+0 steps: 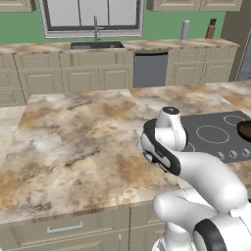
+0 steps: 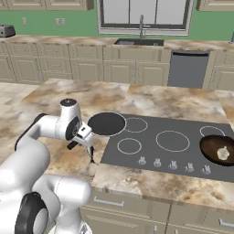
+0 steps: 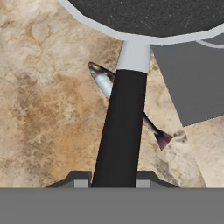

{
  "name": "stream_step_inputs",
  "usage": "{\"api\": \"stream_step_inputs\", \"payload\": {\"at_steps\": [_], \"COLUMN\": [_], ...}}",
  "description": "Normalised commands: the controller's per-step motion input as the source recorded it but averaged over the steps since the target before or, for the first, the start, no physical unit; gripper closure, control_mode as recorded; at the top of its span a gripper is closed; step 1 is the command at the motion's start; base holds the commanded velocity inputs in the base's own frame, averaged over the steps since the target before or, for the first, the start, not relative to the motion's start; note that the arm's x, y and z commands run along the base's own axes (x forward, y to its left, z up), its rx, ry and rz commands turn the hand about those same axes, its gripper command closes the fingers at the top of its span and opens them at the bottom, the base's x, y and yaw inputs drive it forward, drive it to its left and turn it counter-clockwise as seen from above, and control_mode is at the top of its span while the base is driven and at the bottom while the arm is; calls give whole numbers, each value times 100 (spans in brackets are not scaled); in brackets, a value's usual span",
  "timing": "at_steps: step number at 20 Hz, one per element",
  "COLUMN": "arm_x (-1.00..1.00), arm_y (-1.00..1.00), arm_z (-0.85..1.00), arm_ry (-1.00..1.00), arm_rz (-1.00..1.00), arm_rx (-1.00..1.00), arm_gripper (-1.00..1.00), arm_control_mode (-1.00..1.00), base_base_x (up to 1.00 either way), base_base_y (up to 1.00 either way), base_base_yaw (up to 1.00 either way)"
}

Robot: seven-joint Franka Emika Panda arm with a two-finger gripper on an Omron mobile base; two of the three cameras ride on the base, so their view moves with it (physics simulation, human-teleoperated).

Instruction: Place both pans onto different burners. Then place the garlic and the fish on different pans.

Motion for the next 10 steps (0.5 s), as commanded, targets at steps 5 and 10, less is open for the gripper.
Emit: {"api": "stream_step_inputs", "payload": {"at_steps": [5, 10], "arm_x": [0, 0], "arm_y": [-46, -40], "arm_z": [0, 0], "arm_ry": [2, 3], "arm_rz": [0, 0], "arm_rx": [0, 0], "arm_gripper": [100, 100], "arm_control_mode": [-100, -100], "base_base_x": [0, 0], "base_base_y": [0, 0], "base_base_yaw": [0, 0]}}
